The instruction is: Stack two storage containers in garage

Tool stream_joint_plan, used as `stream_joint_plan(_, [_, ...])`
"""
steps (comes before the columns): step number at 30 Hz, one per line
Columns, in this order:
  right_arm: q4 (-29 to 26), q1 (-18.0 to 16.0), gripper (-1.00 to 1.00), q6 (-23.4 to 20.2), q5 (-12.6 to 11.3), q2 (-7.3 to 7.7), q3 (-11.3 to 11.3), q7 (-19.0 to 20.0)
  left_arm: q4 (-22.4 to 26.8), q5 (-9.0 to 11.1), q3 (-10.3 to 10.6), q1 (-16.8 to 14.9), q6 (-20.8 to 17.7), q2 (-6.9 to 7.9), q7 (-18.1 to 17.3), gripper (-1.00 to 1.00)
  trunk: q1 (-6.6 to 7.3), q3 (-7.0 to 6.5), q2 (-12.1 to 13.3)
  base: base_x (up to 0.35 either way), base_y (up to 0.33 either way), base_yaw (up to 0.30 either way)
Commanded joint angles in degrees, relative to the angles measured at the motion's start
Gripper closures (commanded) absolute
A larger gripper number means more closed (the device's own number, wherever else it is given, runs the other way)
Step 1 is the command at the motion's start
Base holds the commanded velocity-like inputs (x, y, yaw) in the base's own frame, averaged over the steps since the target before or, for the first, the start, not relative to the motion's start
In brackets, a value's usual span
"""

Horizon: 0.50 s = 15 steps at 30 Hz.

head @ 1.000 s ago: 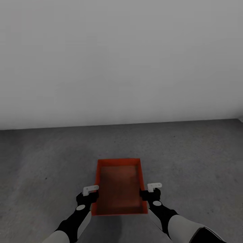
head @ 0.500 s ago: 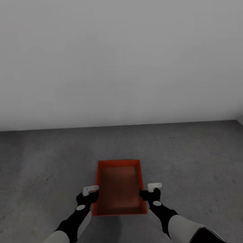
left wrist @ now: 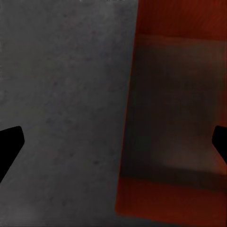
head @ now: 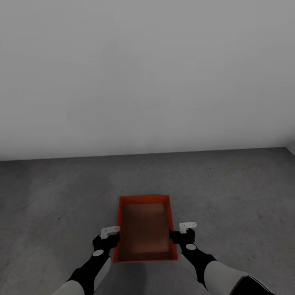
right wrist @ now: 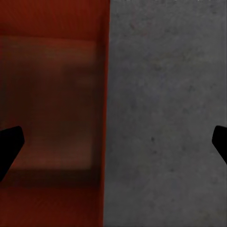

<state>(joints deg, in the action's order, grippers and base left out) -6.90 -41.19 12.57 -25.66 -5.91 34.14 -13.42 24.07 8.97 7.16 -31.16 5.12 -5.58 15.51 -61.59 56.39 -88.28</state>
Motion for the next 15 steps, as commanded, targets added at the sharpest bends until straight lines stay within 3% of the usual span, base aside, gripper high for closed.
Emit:
stream_joint_plan(1, [0.04, -0.03, -1.00, 0.19, -0.53, 0.00, 0.49, -0.20, -0.05, 0.61, 0.49, -0.02, 0.25, 0.05, 0.40, -1.00, 0.23, -0.15, 0.40, 0.000, 0.000, 0.000])
stream_joint_plan(15, [0.04, -0.03, -1.00, 0.26, -0.53, 0.02, 0.49, -0.26, -0.07, 0.65, 0.49, -0.02, 0.25, 0.13, 0.40, -1.00, 3.30, -2.67, 6.01, 0.000, 0.000, 0.000])
